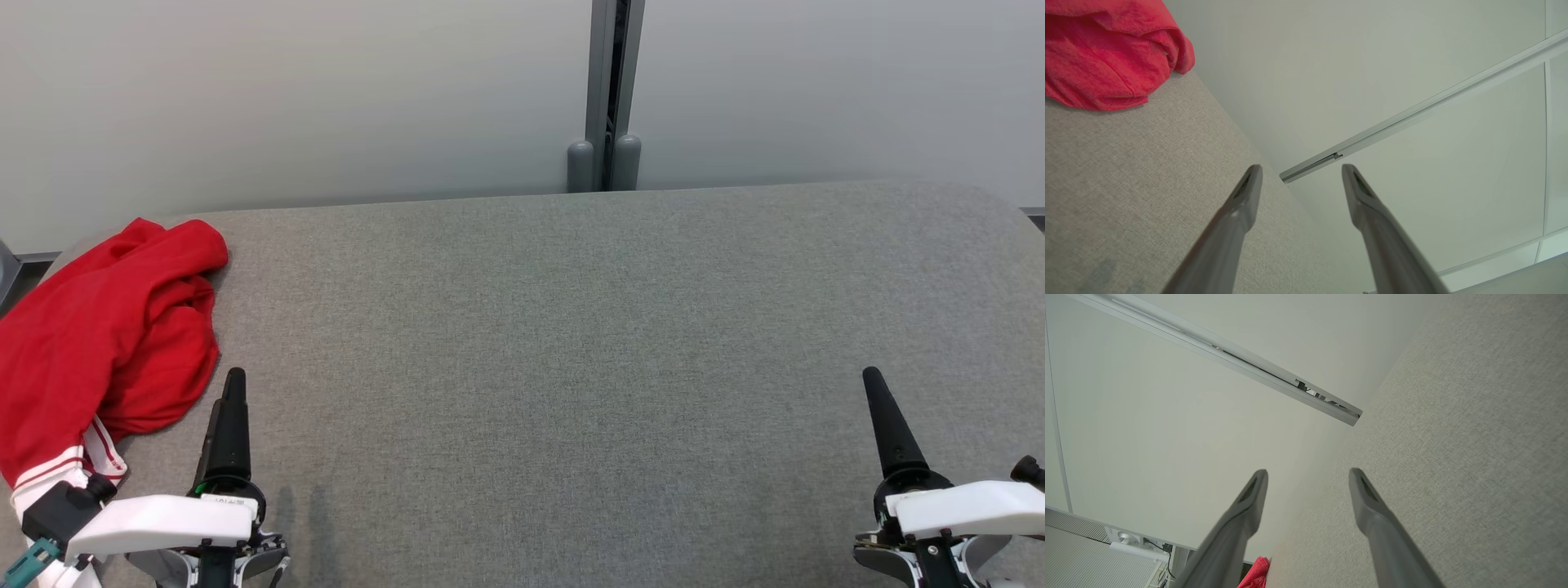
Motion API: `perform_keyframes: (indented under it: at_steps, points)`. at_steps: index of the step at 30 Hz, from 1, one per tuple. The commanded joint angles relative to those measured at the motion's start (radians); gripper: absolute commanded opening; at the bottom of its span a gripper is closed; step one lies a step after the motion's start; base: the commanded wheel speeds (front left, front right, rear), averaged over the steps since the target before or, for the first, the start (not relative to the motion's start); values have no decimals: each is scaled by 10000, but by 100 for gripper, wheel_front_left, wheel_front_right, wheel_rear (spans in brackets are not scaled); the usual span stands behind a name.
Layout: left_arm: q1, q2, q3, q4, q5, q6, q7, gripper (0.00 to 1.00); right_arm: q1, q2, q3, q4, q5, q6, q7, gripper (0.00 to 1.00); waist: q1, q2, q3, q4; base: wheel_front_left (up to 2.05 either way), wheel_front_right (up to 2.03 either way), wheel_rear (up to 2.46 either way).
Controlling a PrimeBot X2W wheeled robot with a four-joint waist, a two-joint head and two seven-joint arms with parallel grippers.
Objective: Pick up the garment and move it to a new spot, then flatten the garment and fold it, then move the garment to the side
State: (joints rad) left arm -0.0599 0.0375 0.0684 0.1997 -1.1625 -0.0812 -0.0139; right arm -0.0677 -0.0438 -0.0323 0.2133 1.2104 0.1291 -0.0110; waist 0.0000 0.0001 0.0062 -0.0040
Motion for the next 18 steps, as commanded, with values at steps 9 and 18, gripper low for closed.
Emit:
perform_keyframes:
  at_steps: [9,18]
  points:
    - [5,99,-270,-362,2048,304,-382,100,-77,-108,150,-331,-1885,17,-415,100,0,-1,24,-19,0,0,0]
    - [114,322,-538,-368,3921,612,-690,100,-38,-107,260,-414,-3431,18,-725,100,0,-1,41,-19,0,0,0]
